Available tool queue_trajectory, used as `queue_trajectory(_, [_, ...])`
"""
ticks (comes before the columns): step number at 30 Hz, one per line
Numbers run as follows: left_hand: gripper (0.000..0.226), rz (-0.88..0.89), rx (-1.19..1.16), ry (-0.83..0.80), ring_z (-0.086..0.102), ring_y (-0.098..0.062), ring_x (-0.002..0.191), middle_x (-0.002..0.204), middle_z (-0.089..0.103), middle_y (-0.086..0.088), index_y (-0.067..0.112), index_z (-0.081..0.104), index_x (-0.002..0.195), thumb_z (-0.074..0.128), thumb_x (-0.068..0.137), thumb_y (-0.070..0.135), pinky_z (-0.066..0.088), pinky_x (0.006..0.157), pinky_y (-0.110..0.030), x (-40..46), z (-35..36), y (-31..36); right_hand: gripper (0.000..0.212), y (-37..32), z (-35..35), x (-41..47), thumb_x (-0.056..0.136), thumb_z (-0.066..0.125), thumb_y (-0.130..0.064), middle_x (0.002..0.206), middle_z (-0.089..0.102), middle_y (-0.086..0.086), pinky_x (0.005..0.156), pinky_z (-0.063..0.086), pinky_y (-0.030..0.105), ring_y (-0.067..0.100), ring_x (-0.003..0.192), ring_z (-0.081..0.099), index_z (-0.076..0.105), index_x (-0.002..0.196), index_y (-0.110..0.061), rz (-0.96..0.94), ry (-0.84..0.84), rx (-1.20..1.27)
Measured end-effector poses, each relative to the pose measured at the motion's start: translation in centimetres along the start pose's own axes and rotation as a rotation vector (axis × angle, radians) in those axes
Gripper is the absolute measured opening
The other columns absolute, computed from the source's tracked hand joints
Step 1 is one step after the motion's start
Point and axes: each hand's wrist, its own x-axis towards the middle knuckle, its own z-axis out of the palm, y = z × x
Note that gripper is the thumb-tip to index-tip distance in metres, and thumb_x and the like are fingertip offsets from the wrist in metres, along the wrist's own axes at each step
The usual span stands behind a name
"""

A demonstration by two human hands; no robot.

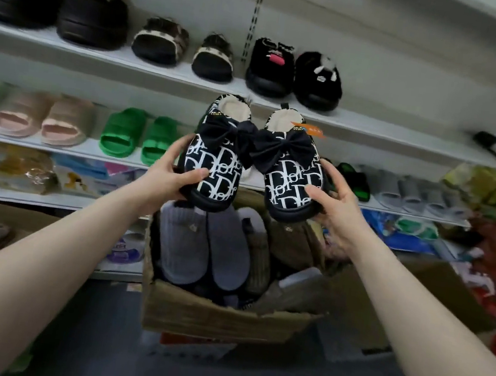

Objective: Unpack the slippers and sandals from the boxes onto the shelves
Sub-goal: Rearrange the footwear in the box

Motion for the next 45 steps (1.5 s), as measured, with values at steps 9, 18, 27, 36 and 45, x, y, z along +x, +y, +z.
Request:
queue_trajectory(9, [0.073,0.109,0.058,-0.118,0.065,-0.027,0.109,0.129,0.060,-0.006,0.041,0.035,0.142,0.069,0.085,0.009,0.058,0.076,-0.043,6.9,10.6,3.0,0.056,-2.5,-11.0,2.7,0.090,0.066,-0.004,0.122,0.065,0.012,0.077,0.060,0.040,0.026,0.105,0.069,0.054,0.135,-0.035,-0.081,0.133,0.062])
queue_trajectory(18, [0.073,0.165,0.103,-0.201,0.066,-0.020,0.107,0.126,0.061,0.000,0.047,0.034,0.138,0.070,0.085,0.013,0.058,0.077,-0.038,14.0,17.6,6.0,0.049,-4.6,-19.5,6.1,0.092,0.063,-0.005,0.127,0.066,0.002,0.075,0.061,0.040,0.025,0.108,0.068,0.055,0.132,-0.033,-0.136,0.299,0.111])
queue_trajectory(27, [0.068,0.150,0.000,-0.091,0.065,-0.025,0.107,0.125,0.061,0.002,0.040,0.042,0.138,0.071,0.084,0.010,0.059,0.078,-0.044,22.1,29.5,4.1,0.044,-7.1,-30.6,16.0,0.097,0.051,-0.007,0.116,0.068,0.000,0.062,0.059,0.034,0.011,0.087,0.071,0.049,0.136,-0.028,-0.033,0.260,0.181])
queue_trajectory(36, [0.057,-0.015,-0.046,0.161,0.066,-0.022,0.095,0.122,0.062,0.001,0.032,0.041,0.137,0.068,0.088,0.020,0.060,0.067,-0.046,28.1,38.1,2.4,0.042,-6.7,-36.4,25.7,0.099,0.054,-0.015,0.117,0.064,0.004,0.058,0.058,0.038,0.023,0.096,0.064,0.046,0.138,-0.026,0.089,0.230,0.143])
queue_trajectory(45, [0.106,0.107,0.850,0.340,0.021,-0.035,0.144,0.159,0.005,-0.017,0.035,0.006,0.152,0.067,0.071,0.066,0.024,0.117,-0.044,28.8,42.3,1.5,0.057,-4.7,-36.6,26.2,0.095,0.048,-0.058,0.152,0.025,0.005,0.110,0.032,0.034,0.027,0.134,0.041,0.034,0.147,-0.041,-0.250,0.289,-0.664])
